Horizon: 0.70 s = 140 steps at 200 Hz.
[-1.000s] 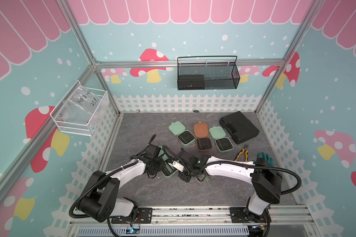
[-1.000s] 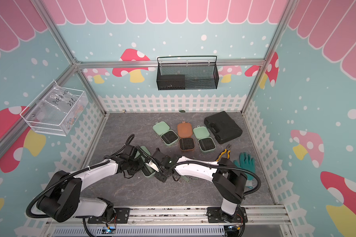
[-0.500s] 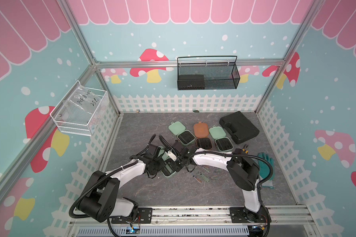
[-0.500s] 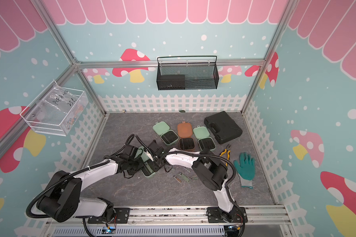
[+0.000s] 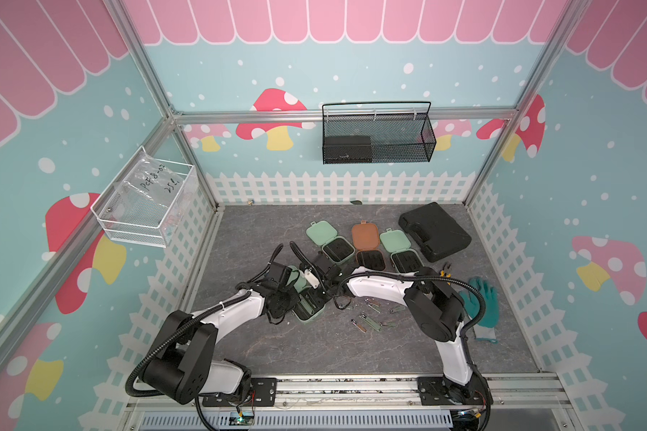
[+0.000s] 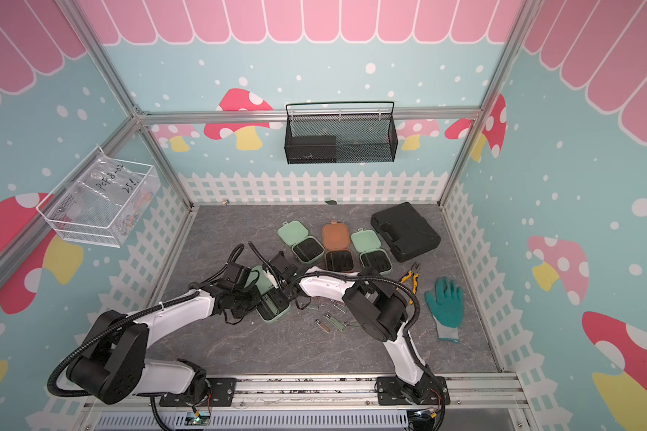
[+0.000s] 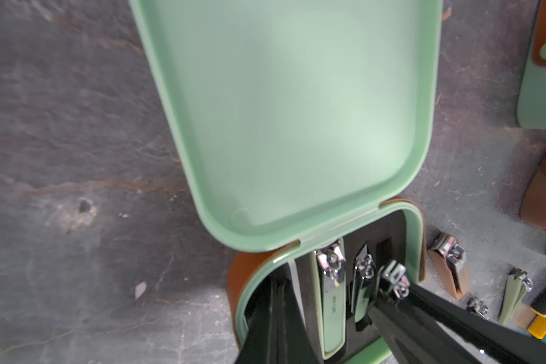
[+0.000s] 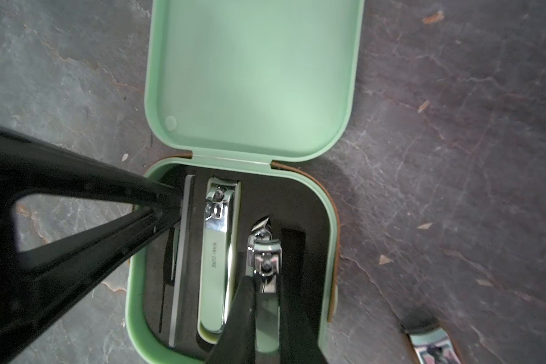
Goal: Organize nail clipper sets
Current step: Place the nail clipper in the storage box.
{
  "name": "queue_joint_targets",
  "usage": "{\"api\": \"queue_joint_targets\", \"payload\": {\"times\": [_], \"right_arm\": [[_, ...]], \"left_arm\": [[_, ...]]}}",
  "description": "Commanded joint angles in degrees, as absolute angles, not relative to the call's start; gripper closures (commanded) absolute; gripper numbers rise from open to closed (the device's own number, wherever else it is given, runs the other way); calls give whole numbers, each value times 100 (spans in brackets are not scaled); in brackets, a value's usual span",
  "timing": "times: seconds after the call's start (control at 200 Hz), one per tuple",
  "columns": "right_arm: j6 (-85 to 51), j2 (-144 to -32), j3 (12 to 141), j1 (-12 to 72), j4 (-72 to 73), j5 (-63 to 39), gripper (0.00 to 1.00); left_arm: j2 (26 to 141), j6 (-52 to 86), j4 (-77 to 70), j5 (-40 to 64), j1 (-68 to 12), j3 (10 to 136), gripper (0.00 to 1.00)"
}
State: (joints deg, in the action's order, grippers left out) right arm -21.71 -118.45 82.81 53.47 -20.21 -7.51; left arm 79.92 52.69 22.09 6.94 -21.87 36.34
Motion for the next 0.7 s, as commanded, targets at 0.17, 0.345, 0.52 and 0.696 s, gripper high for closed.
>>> {"api": "queue_joint_targets", "payload": {"times": [0.17,0.345,0.52,0.696], "right_arm": [[-2312,-11994,8322,5292,-2103,-425,95],[-2312,-12073,8324,5295,-2114,-341,95],[-2403,-12098,8224,5309,-2150,-107,95],[-2546,-11993,7899,5377,-2153,193,95]], "left_arm": [[8130,5221,2215,748,-2197,3472,100],[8156,5229,2189,765,-2197,3464,100],[8173,5221,2192,756,-2197,3468,100],[8209,5223,2180,748,-2196,3487,100]]}}
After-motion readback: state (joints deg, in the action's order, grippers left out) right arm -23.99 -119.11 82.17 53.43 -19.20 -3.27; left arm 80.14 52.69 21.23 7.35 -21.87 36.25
